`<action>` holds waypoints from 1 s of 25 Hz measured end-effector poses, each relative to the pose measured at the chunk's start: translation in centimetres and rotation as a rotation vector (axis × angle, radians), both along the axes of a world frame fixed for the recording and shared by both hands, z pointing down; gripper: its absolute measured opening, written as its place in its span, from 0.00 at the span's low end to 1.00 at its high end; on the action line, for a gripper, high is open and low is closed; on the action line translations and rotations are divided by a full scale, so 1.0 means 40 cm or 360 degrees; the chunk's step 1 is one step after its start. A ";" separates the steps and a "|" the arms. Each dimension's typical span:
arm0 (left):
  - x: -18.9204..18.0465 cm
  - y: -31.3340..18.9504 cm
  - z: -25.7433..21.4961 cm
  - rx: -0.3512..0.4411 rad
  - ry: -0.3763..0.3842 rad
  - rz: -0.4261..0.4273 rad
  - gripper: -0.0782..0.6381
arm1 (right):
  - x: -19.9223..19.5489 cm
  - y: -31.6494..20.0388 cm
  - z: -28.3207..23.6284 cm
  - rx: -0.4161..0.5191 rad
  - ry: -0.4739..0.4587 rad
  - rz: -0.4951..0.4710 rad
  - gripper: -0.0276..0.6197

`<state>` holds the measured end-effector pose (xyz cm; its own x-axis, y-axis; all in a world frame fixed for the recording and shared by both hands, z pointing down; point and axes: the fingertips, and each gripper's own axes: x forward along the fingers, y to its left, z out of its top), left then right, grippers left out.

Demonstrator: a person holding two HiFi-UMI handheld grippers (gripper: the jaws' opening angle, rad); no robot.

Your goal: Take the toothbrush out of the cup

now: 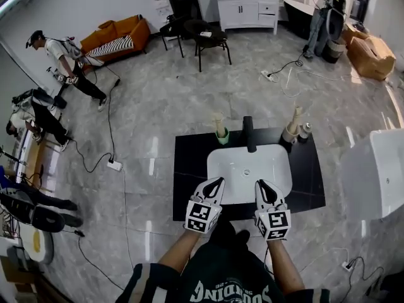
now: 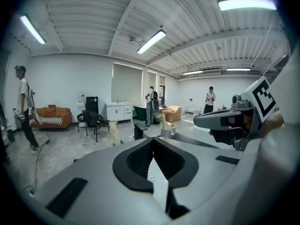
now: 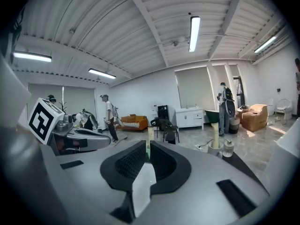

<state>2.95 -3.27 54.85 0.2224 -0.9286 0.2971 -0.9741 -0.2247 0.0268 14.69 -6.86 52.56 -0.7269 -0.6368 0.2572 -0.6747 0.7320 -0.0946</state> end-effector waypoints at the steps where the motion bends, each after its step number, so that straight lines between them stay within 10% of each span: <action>1: -0.019 -0.008 0.002 0.0004 0.0003 -0.0020 0.12 | -0.027 -0.010 0.003 -0.0004 0.0006 -0.0030 0.11; 25: -0.330 -0.191 0.109 -0.0031 0.0161 -0.0172 0.12 | -0.472 -0.326 0.133 -0.0037 0.0193 -0.0189 0.27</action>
<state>-10.25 -10.89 59.19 0.1512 -0.9429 0.2967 -0.9847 -0.1173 0.1292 -4.20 -19.91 57.88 -0.7594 -0.5411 0.3613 -0.5910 0.8059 -0.0354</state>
